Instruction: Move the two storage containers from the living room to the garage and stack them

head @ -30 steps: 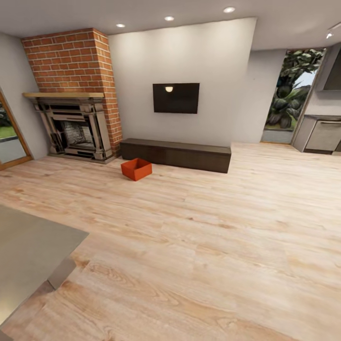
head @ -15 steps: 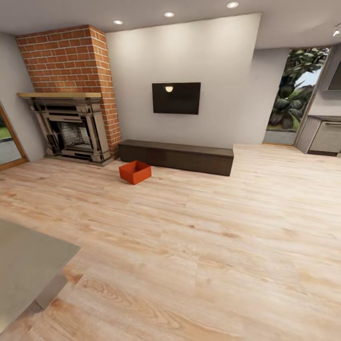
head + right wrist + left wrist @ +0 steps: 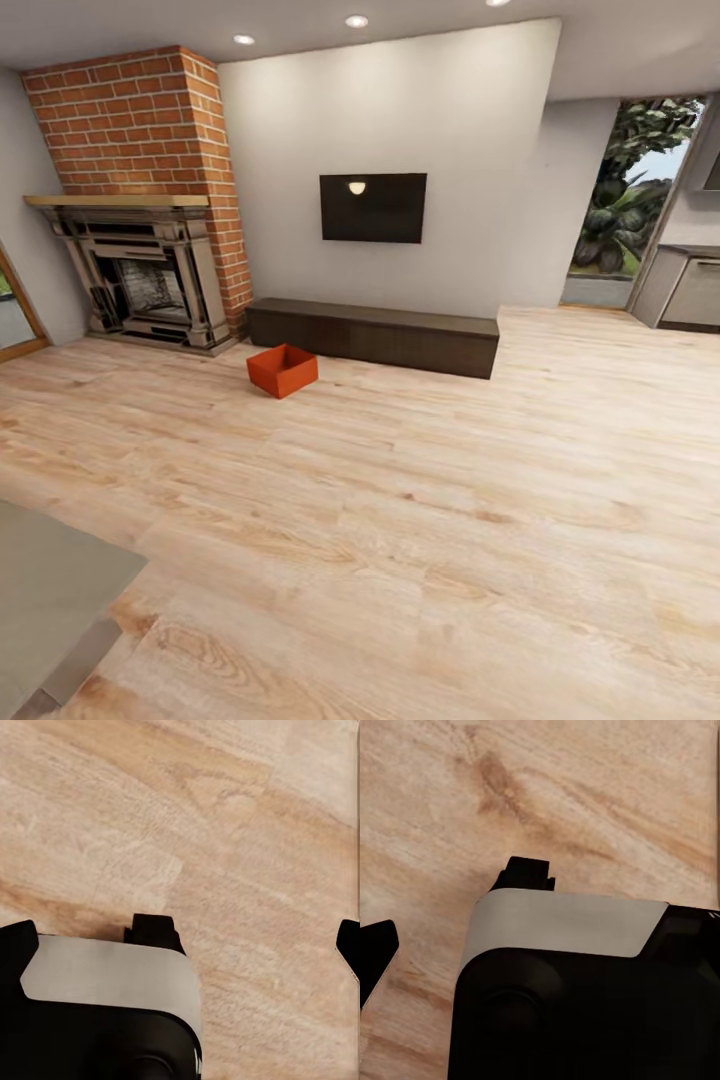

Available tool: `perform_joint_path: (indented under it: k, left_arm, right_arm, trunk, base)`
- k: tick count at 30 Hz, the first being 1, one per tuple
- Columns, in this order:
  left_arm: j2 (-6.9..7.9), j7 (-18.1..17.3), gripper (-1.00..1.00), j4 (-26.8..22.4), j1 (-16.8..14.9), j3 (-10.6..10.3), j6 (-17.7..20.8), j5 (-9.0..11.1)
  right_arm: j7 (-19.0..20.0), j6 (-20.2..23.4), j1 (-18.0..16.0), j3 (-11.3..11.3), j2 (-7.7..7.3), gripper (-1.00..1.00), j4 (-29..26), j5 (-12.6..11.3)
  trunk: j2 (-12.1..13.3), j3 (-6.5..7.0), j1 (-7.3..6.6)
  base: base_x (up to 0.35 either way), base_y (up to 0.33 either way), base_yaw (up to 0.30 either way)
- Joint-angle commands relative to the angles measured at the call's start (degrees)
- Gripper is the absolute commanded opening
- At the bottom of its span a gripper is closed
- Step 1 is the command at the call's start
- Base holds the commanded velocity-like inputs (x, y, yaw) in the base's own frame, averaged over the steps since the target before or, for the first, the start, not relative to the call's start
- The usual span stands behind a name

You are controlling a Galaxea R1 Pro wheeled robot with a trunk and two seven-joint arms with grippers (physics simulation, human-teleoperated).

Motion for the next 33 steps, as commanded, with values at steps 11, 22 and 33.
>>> perform_joint_path:
  k: [11,22,33]
  left_arm:
    - [-0.01,0.2,1.00,0.0,-0.1,-0.1,0.2,0.5]
    - [-0.01,0.2,1.00,0.0,0.0,-0.1,0.2,0.5]
    - [-0.01,0.2,1.00,0.0,0.0,-0.1,0.2,0.5]
  right_arm:
    - [-0.1,-0.3,0.0,0.5,0.04,1.00,0.2,-0.5]
    - [-0.1,-0.3,0.0,0.5,0.04,1.00,0.2,-0.5]
    - [-0.1,-0.3,0.0,0.5,0.04,1.00,0.2,-0.5]
  trunk:
    - [0.0,-0.05,0.03]
    - [0.0,-0.05,0.03]
    - [0.0,-0.05,0.03]
  base:
    - [0.322,0.000,0.000]
    - [0.322,0.000,0.000]
    - [0.322,0.000,0.000]
